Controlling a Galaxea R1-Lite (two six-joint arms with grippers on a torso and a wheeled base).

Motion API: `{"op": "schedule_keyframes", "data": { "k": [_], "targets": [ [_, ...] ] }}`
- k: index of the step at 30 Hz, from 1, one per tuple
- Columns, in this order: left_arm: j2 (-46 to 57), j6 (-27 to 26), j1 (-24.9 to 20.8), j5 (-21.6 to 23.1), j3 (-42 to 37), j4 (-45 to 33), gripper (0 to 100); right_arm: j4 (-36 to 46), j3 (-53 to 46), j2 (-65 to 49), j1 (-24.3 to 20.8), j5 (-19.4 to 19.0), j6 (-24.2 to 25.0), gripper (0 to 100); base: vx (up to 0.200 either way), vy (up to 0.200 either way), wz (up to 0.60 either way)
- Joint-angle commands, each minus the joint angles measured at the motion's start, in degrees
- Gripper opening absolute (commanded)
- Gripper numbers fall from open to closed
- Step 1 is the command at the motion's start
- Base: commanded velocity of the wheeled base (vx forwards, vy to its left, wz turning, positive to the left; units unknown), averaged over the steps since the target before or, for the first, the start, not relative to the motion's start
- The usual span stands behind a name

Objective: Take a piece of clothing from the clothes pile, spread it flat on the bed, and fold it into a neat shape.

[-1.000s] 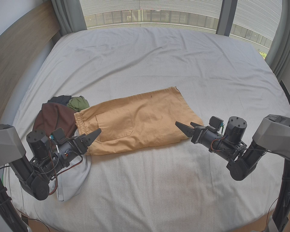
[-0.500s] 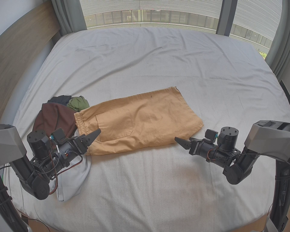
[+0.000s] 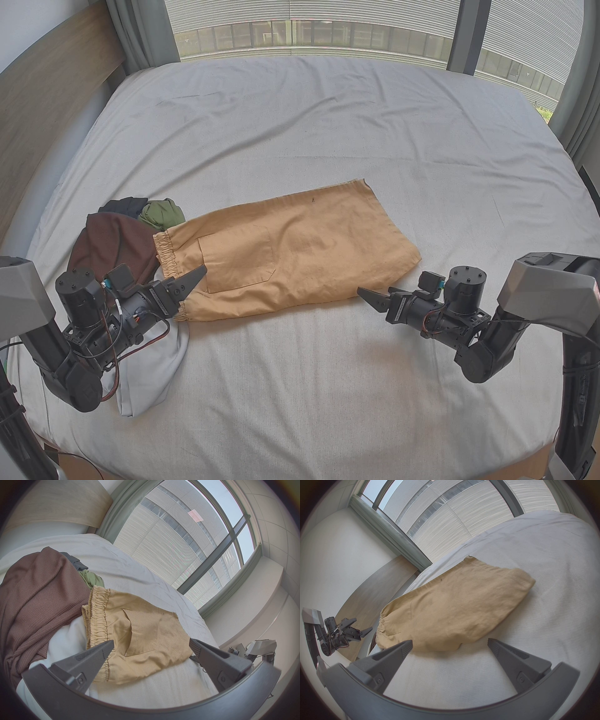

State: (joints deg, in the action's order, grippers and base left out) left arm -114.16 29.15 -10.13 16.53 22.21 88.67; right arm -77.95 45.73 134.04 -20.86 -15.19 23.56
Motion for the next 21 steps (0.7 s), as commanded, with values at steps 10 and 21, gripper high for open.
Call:
{"op": "schedule_keyframes", "data": {
  "k": [10,21],
  "targets": [
    [0.3,0.0,-0.1,-0.2,-0.1,0.1,100,0.9,7.8,5.7,-2.8,0.1,1.6,100,0.0,0.0,0.0],
    [0.0,0.2,0.0,-0.1,0.1,0.1,100,4.3,16.1,7.4,-3.6,0.8,5.0,100,0.0,0.0,0.0]
  ]
}}
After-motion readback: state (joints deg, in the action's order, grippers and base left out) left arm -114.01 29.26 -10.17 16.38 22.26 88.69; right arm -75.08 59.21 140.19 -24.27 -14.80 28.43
